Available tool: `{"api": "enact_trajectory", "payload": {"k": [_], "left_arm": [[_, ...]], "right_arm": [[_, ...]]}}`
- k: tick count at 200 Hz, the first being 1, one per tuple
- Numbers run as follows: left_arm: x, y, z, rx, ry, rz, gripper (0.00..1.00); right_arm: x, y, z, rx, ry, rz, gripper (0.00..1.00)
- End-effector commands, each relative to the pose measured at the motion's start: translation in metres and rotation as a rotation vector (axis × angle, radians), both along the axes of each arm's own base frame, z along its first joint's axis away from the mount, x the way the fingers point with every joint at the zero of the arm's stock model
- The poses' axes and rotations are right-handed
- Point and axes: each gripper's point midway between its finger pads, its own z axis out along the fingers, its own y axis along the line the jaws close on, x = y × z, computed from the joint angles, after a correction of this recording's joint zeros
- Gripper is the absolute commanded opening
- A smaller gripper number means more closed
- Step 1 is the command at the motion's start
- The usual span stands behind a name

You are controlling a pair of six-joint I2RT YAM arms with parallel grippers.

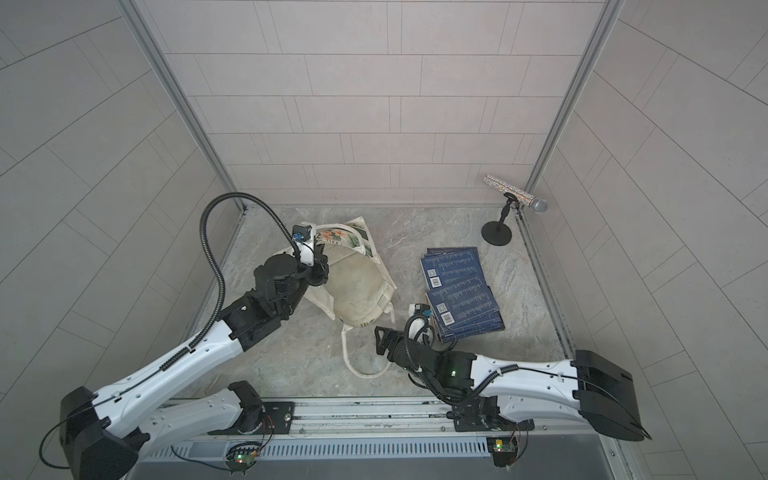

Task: Take out the books from the canvas bag
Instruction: Place the book on the book, then adjust the canvas bag at the center of the board.

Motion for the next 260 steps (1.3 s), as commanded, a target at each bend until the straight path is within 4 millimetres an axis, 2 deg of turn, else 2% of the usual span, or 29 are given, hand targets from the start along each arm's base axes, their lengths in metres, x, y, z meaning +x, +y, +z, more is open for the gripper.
{"api": "enact_trajectory", "payload": {"k": [1,20,53,90,148,177,219,260], "left_arm": [[0.002,0.0,0.028,-0.049,-0.047,0.028,0.0],[0.002,-0.006,0.031,-0.049,-0.05,0.021,0.0],[-0.003,-0.013,0.04,-0.072,-0.066,-0.001,0.0],[-0.008,-0.017,0.049,-0.112,-0.085,-0.02,0.0],[-0.012,-0.014,0.07,-0.144,-0.127,-0.026,0.0],[-0.016,-0.014,0.074,-0.186,-0.133,-0.039,0.0],[-0.024,-0.017,0.079,-0.239,-0.132,-0.069,0.0],[-0.029,-0.02,0.068,-0.268,-0.104,-0.094,0.0]], "right_arm": [[0.002,0.03,0.014,0.151,-0.012,-0.009,0.96],[0.005,0.04,0.011,0.171,-0.036,-0.025,0.96],[0.023,0.032,0.01,0.193,-0.11,-0.135,0.94],[0.043,0.038,0.005,0.247,-0.084,-0.145,0.92],[0.048,0.034,-0.016,0.257,-0.03,-0.198,0.89],[0.06,0.036,-0.014,0.291,-0.053,-0.221,0.87],[0.074,0.052,-0.005,0.335,-0.09,-0.182,0.72],[0.088,0.049,0.003,0.291,-0.119,-0.194,0.67]]}}
